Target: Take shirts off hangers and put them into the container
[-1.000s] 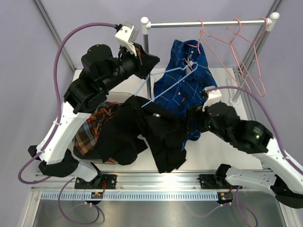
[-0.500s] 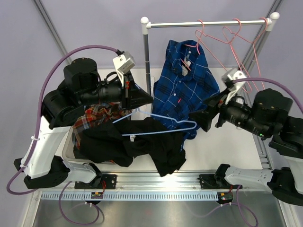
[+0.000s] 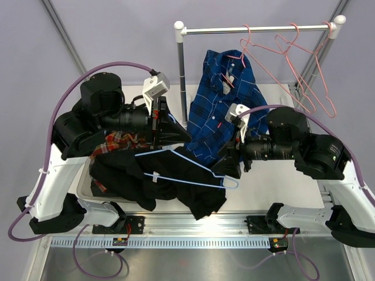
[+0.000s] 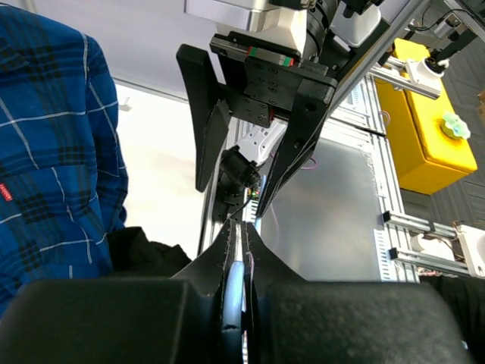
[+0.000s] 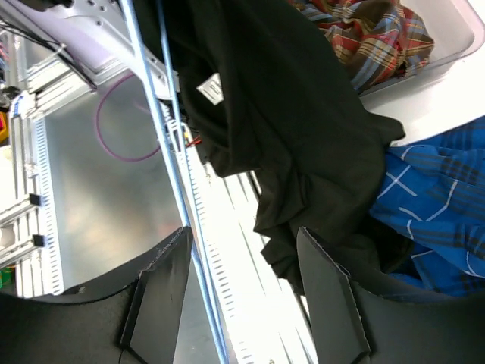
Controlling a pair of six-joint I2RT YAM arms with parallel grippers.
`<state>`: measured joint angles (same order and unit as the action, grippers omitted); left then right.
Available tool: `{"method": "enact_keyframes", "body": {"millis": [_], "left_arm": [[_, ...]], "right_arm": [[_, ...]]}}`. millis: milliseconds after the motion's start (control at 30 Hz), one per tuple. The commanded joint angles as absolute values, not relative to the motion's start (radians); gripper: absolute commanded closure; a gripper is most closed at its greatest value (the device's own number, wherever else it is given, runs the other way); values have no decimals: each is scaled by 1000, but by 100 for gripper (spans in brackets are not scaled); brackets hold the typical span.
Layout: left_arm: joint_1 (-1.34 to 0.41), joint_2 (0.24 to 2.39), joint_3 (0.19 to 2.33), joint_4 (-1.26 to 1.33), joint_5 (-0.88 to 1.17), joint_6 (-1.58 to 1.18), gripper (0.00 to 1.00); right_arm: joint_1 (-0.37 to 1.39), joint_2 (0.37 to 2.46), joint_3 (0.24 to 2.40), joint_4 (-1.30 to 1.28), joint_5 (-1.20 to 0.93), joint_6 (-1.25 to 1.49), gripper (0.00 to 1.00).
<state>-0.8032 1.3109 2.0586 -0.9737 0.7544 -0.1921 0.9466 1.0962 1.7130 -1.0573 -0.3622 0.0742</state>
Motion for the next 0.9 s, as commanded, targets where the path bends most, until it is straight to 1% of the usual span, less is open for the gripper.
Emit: {"method": "enact_keyframes", "body": {"millis": [0,133,500,867], "left_arm": [[-804,1310,2074,-864,815,-242,100],[-805,1327,2079,-856,816,-247,100],[-804,1377,2148,-848,818,-259,100],[-804,1402,2129,-822,825,-264,100]], "right_arm": [[953,1072,1684,-1026,-446,43,33],[953,1060,1680,-1023,-451,48,32],[953,1035,1606,-980,-525,67,35],[953,1014,1597,-930,-592,89,36]]}}
